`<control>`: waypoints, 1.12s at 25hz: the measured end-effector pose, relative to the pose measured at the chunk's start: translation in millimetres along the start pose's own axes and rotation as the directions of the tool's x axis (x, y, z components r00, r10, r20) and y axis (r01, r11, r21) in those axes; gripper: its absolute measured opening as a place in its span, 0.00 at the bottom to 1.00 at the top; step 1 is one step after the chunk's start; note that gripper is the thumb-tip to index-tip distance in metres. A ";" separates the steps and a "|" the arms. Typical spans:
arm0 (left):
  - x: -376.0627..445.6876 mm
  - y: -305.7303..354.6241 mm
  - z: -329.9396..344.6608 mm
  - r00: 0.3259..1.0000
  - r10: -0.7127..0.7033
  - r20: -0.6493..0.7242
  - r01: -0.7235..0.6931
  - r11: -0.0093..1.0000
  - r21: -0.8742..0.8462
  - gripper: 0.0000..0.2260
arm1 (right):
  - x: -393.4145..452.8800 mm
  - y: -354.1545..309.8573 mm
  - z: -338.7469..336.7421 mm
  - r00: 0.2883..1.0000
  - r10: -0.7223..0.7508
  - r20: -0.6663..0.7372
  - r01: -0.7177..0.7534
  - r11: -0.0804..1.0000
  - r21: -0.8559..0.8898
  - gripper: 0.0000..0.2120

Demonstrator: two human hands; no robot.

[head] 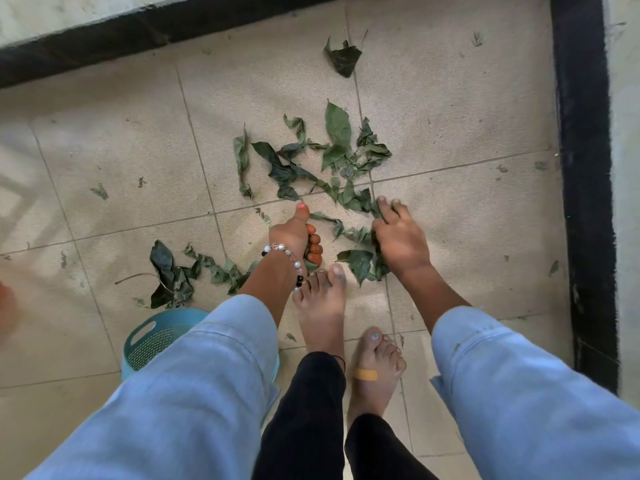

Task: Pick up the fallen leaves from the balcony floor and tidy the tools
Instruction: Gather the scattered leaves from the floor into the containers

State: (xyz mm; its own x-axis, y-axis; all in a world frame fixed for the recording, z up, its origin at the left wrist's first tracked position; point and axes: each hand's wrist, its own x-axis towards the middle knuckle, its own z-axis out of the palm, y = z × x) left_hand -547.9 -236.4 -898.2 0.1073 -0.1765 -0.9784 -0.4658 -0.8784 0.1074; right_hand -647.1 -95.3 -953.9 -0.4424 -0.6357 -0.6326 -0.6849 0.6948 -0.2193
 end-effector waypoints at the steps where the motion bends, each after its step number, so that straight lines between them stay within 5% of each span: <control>1: -0.3 -1.8 0.2 1.000 0.001 0.006 -0.001 1.000 0.006 0.23 | 1.0 1.0 -2.8 0.998 0.048 -0.039 -0.043 0.992 0.118 0.11; 5: -9.0 -11.0 0.4 1.000 0.020 -0.013 -0.021 1.000 -0.013 0.22 | 1.3 9.7 -34.8 0.930 0.351 -0.112 -0.207 0.750 0.628 0.06; 8: -24.2 -16.8 12.2 1.000 0.002 0.028 0.000 0.998 -0.068 0.19 | -24.5 2.8 -68.1 0.912 0.403 0.078 -0.150 0.149 0.977 0.08; 10: -40.8 -21.4 22.1 0.994 -0.061 0.092 0.072 0.990 -0.120 0.16 | -46.9 -16.6 -74.9 0.946 0.295 0.131 -0.131 -0.021 0.991 0.09; 12: -53.8 -30.1 28.5 0.994 -0.040 0.104 0.052 0.993 -0.107 0.09 | -71.4 -43.7 -70.1 0.965 0.245 0.097 -0.114 0.057 0.992 0.10; 15: -63.8 -40.8 27.4 0.998 0.031 0.052 -0.024 0.992 -0.127 0.11 | -100.0 -71.7 -53.7 0.969 0.238 -0.063 -0.071 0.516 0.854 0.12; 19: -68.0 -37.9 24.7 0.959 -0.137 0.250 0.248 0.831 -0.497 0.23 | -118.8 -70.2 -47.7 0.999 -0.035 0.005 0.024 0.799 0.600 0.33; 22: -68.1 -42.4 15.8 0.947 -0.206 0.247 0.266 0.934 -0.240 0.29 | -116.9 -58.6 -53.0 0.968 -0.215 0.130 0.155 0.918 0.366 0.37; 25: -50.2 -53.7 4.8 0.975 -0.157 0.156 0.174 0.979 -0.102 0.27 | -101.0 -49.2 -62.6 0.968 -0.226 0.110 0.162 0.894 0.418 0.40; 26: -47.9 -56.0 2.7 0.988 -0.098 0.116 0.112 0.986 -0.121 0.24 | -96.5 -45.6 -66.9 0.981 -0.174 0.084 0.090 0.798 0.595 0.36; 28: -42.6 -55.1 -0.6 1.000 -0.019 0.023 0.021 0.992 -0.128 0.19 | -82.4 -33.9 -68.1 0.999 0.020 0.049 -0.053 0.439 0.897 0.23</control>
State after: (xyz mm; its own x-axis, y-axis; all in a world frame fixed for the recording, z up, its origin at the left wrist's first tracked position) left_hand -526.3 -180.8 -862.4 0.0954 -0.1498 -0.9841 -0.3473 -0.9315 0.1082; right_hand -626.8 -89.4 -843.7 -0.4265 -0.6046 -0.6727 0.2423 0.6402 -0.7290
